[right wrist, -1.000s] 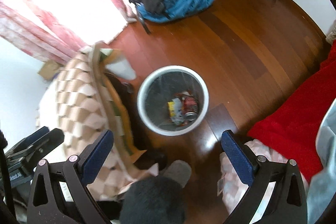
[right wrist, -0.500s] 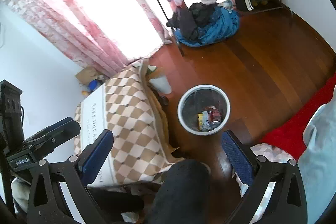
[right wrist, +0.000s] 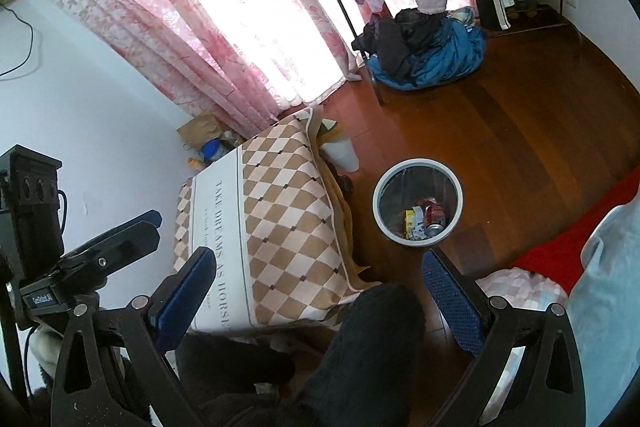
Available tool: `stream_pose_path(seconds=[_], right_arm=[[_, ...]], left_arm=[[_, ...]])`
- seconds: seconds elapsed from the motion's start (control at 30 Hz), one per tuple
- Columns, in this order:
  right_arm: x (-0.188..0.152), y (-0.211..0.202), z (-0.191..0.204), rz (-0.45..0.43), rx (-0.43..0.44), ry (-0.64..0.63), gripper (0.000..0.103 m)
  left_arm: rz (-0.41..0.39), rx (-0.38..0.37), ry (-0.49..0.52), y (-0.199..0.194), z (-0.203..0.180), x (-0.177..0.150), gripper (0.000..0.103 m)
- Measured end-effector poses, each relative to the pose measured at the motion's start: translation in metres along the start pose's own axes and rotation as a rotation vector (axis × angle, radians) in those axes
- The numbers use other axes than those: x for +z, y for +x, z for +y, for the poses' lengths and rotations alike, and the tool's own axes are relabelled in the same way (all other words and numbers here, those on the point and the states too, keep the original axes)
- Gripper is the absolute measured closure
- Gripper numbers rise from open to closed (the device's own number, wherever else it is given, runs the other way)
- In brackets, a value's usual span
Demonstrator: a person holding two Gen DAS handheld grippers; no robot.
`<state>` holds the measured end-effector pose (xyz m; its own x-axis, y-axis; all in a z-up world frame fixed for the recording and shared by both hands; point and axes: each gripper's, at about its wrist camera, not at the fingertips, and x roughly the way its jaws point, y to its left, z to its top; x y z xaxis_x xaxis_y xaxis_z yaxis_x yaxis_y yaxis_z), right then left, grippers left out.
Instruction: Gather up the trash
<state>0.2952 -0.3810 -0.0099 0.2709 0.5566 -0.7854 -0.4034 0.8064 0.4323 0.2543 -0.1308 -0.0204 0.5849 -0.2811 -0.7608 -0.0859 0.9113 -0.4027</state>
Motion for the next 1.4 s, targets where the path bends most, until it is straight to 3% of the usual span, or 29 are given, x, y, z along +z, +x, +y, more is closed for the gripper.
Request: stream_pose_path(seconds=[1.4], right_arm=[[0.0,-0.01,-0.003,0.02,-0.024,-0.023,0.0]], left_arm=[[0.034,-0.033,-0.002,0.002,-0.003,-0.002,0.0]])
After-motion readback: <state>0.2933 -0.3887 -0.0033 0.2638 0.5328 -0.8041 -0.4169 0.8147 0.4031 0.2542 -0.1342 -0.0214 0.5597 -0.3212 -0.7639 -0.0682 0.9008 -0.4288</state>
